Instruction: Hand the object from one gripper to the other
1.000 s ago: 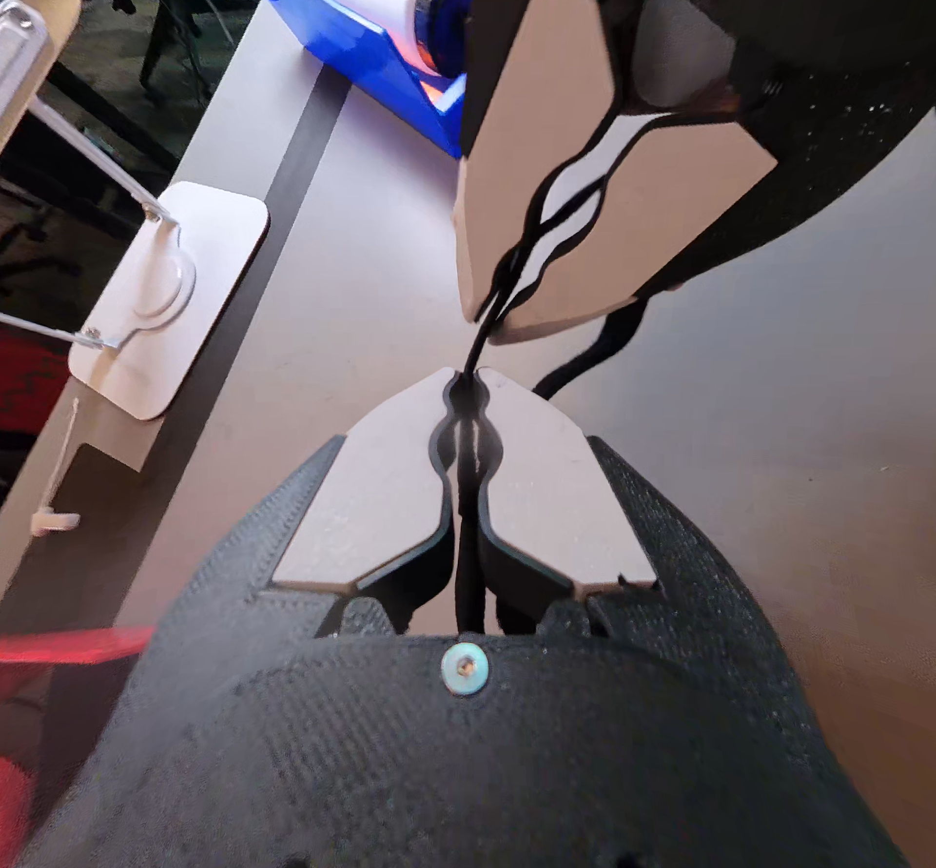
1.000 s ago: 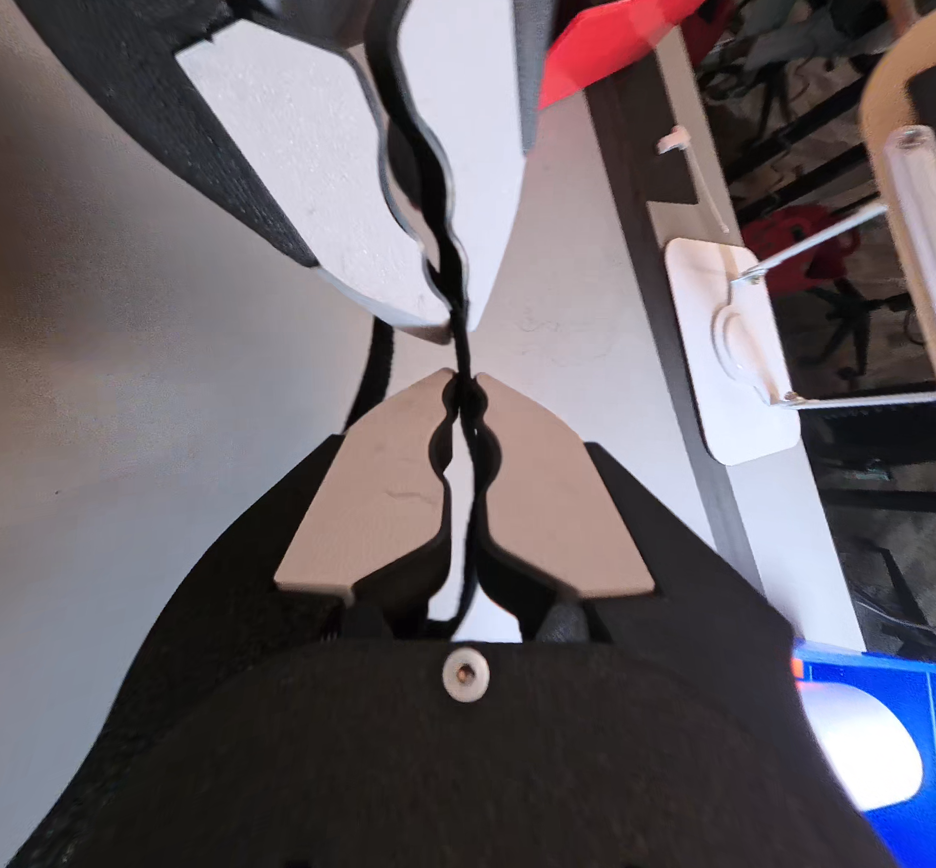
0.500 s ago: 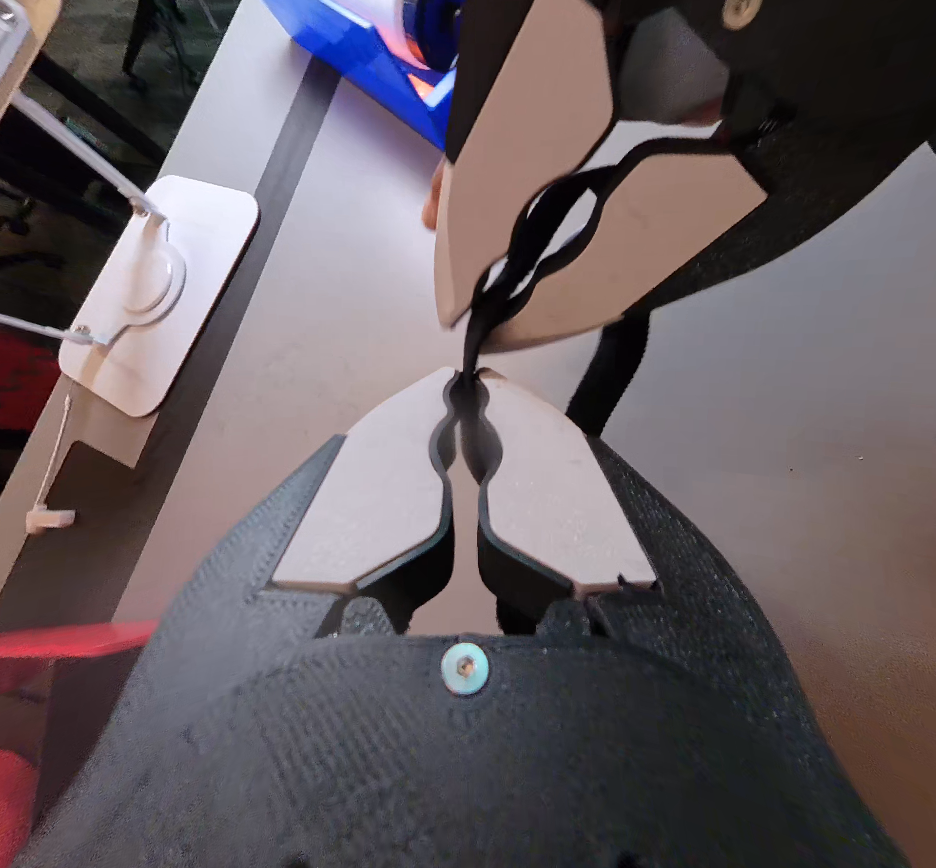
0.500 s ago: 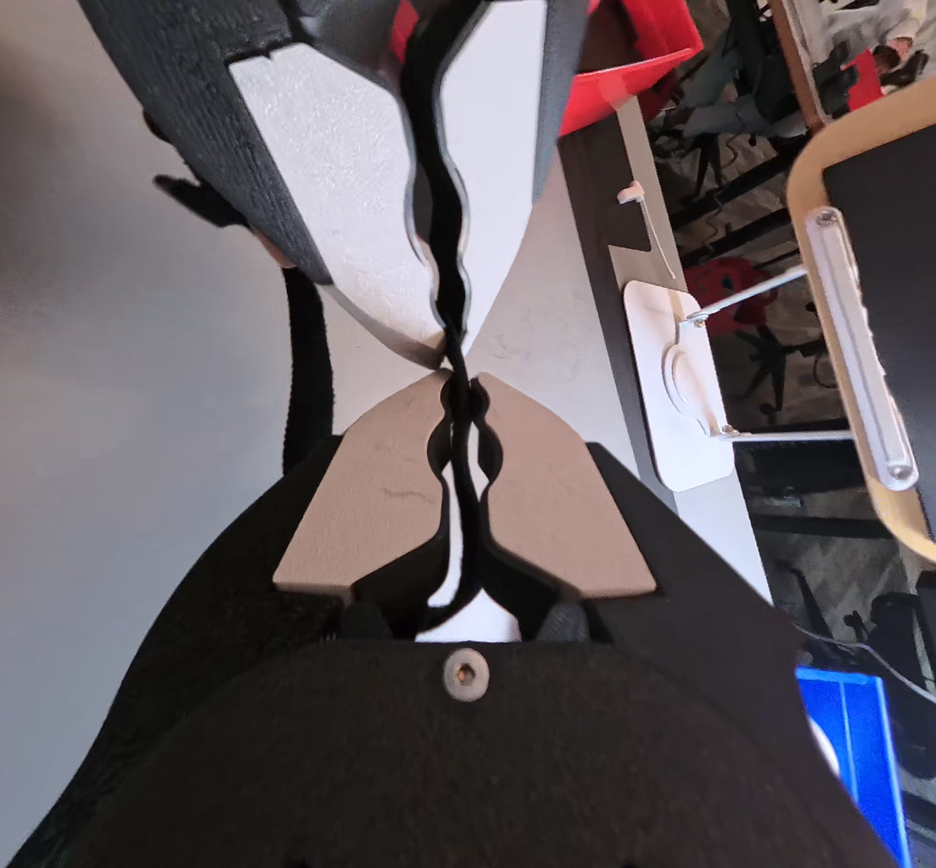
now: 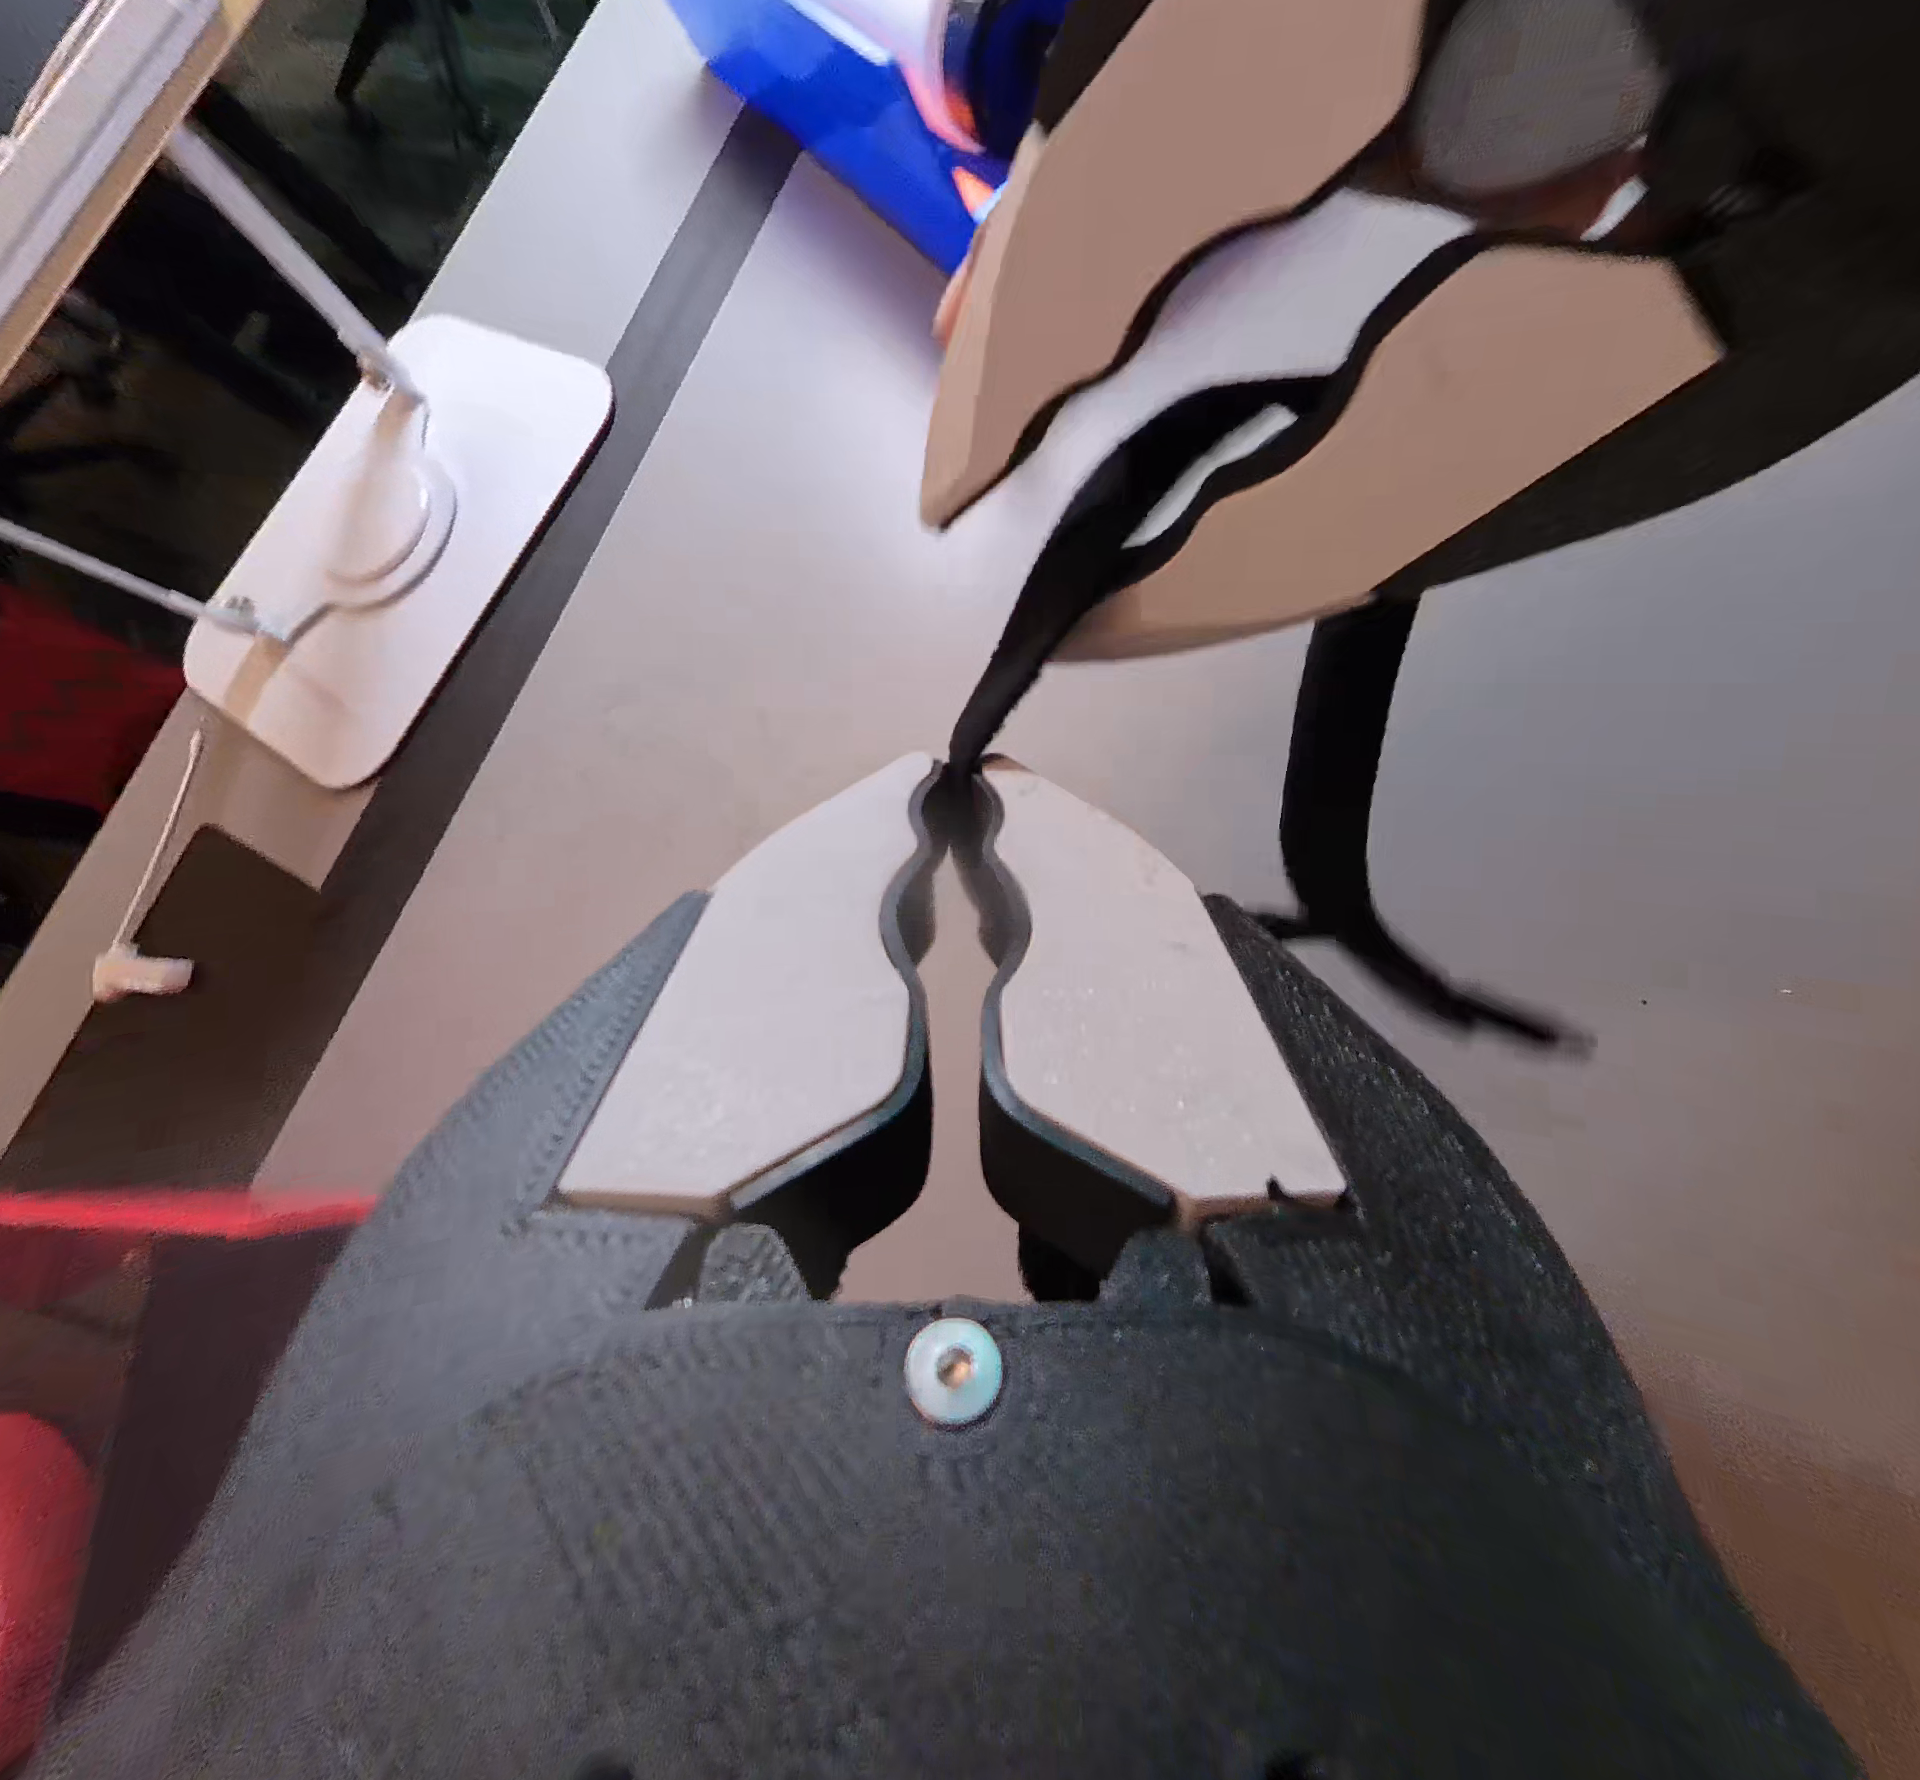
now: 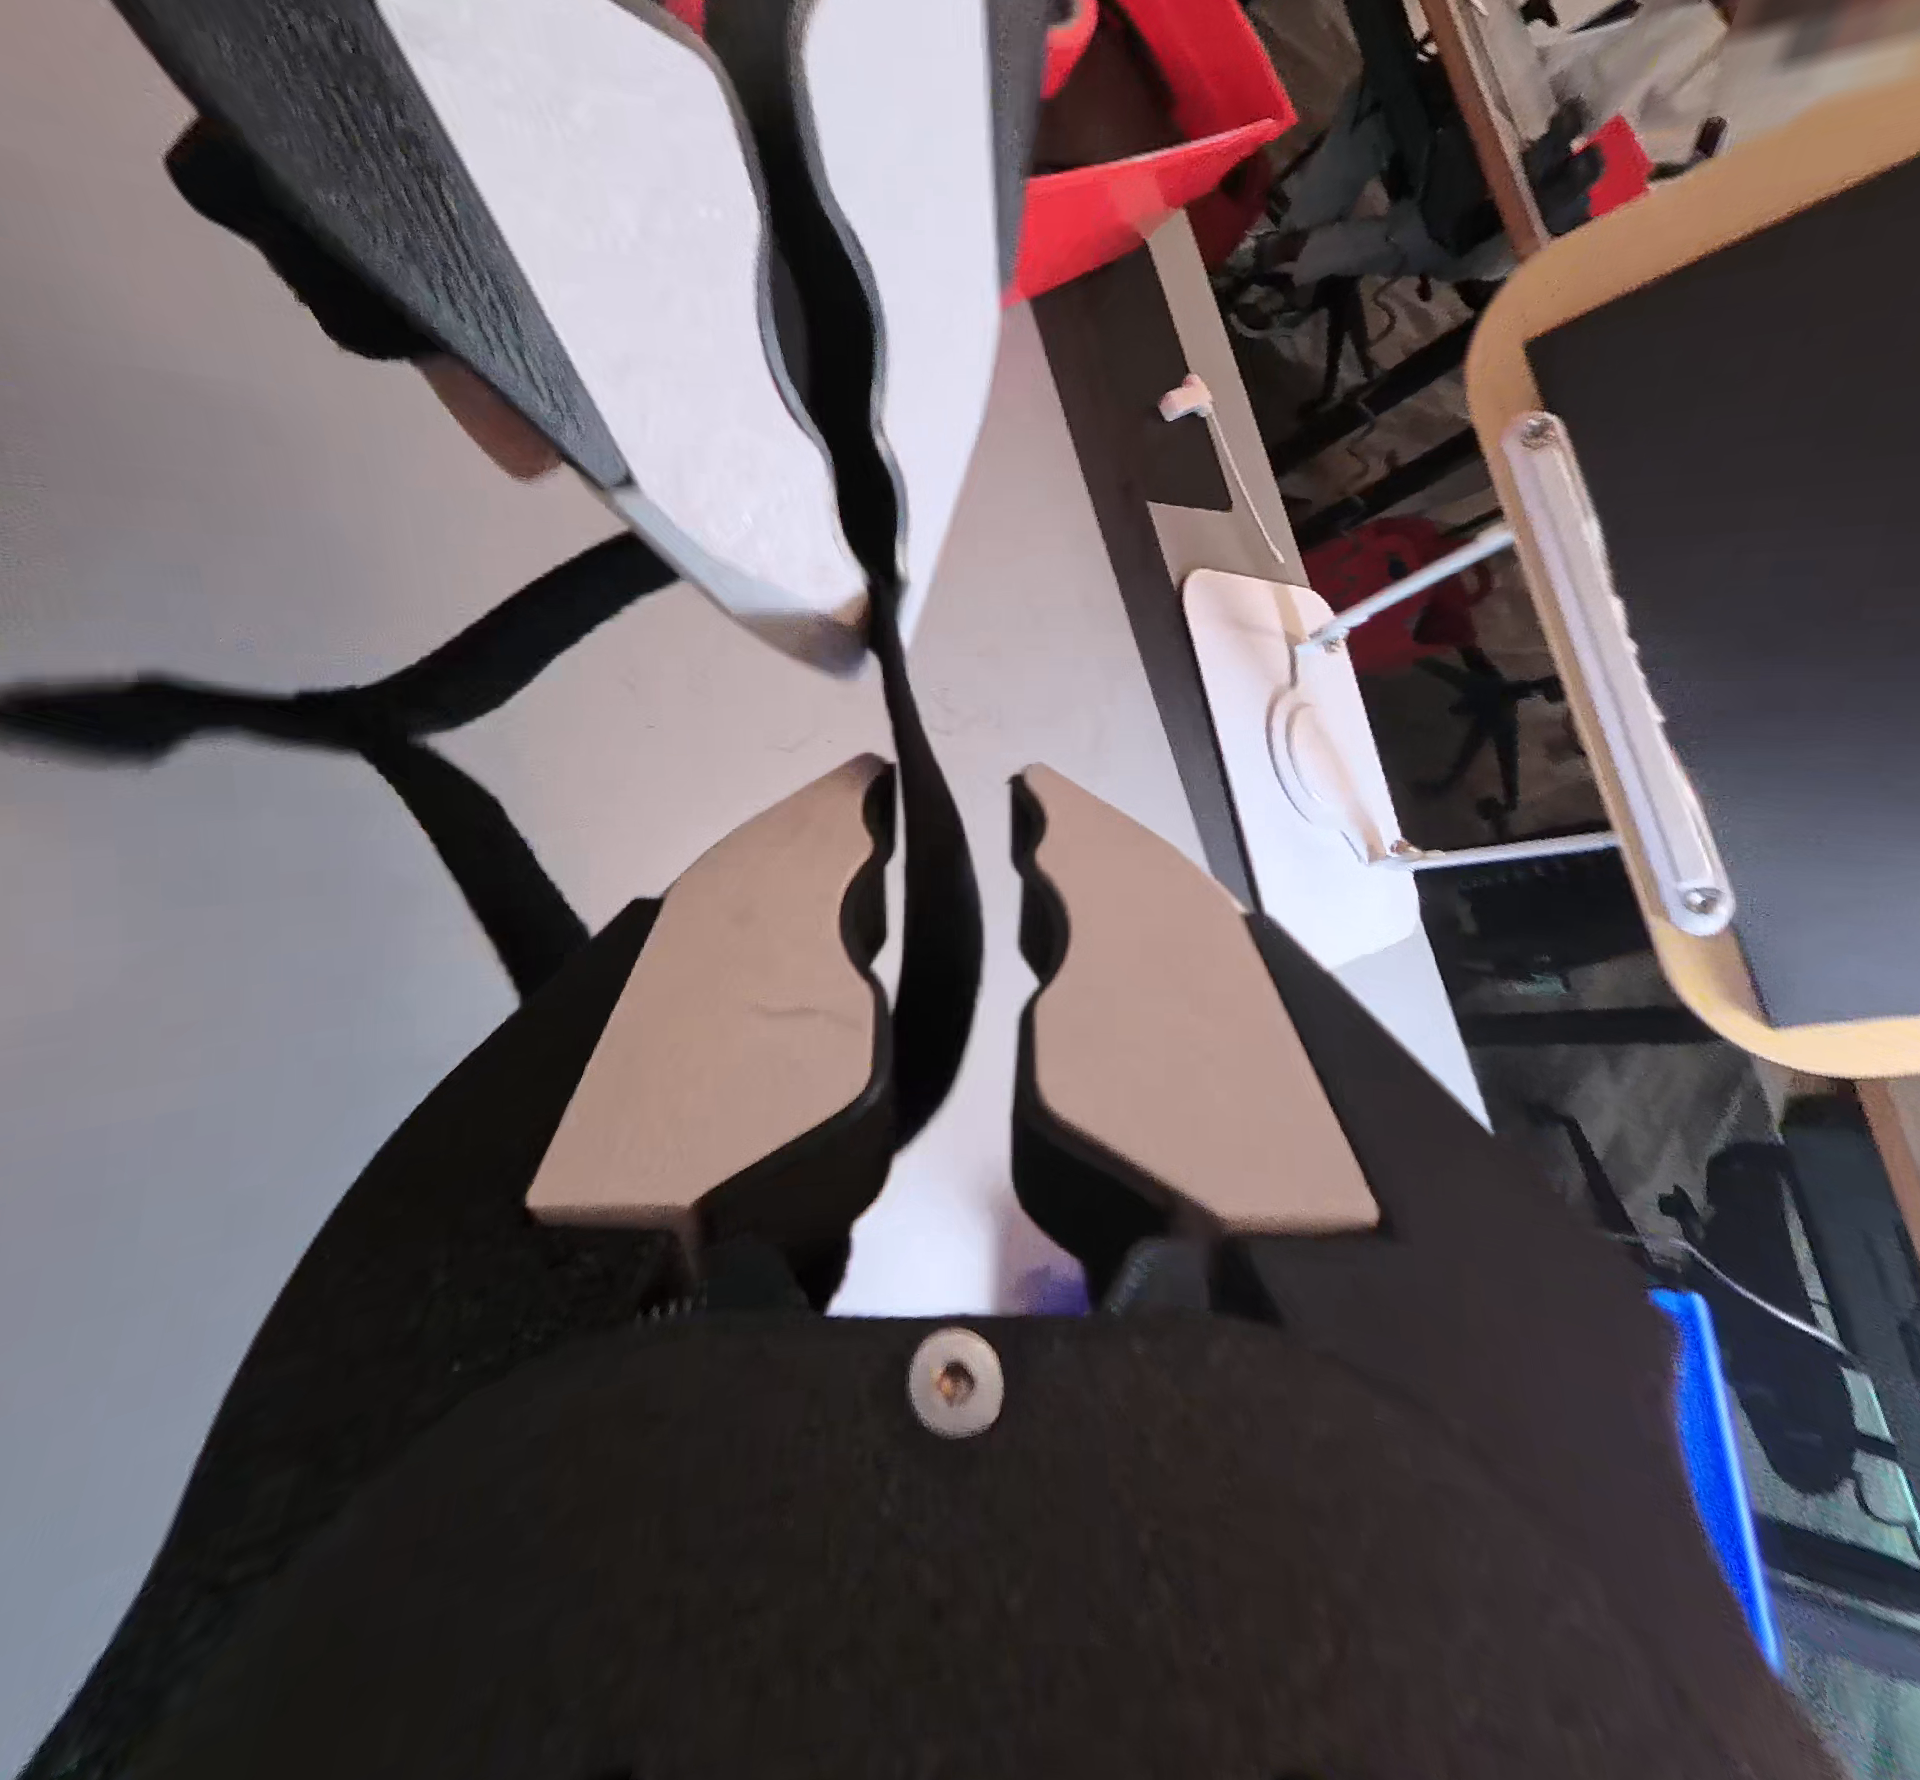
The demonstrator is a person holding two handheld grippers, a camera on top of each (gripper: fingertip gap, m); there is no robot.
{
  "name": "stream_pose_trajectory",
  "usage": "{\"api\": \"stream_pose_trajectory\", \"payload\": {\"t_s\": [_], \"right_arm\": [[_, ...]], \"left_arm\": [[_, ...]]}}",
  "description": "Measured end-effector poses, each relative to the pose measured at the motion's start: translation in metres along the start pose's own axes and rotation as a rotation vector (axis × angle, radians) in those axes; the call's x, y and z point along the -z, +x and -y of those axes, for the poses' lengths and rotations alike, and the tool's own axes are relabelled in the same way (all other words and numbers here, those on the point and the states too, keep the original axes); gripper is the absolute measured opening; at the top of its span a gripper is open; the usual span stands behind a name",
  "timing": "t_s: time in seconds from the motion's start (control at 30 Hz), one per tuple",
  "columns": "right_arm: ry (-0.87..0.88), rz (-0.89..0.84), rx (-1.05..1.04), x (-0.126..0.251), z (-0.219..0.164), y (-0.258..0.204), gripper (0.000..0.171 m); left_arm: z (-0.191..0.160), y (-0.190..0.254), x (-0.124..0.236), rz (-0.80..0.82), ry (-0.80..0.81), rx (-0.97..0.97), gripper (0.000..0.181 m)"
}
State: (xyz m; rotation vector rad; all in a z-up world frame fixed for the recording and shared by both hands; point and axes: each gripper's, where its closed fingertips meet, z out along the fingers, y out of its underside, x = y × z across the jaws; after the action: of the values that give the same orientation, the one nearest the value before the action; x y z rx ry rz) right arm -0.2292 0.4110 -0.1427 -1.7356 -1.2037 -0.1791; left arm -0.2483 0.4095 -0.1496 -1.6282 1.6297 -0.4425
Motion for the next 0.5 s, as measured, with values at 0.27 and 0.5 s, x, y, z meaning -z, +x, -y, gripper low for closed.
{"api": "stream_pose_trajectory", "payload": {"t_s": [0.27, 0.5], "right_arm": [[-0.019, -0.003, 0.037, -0.002, -0.004, -0.001, 0.002], [0.027, 0.019, 0.059, 0.000, 0.007, -0.008, 0.002]], "left_arm": [[-0.007, 0.001, -0.002, 0.005, -0.045, -0.002, 0.023], [0.010, 0.010, 0.000, 0.006, 0.033, -0.056, 0.002]]}}
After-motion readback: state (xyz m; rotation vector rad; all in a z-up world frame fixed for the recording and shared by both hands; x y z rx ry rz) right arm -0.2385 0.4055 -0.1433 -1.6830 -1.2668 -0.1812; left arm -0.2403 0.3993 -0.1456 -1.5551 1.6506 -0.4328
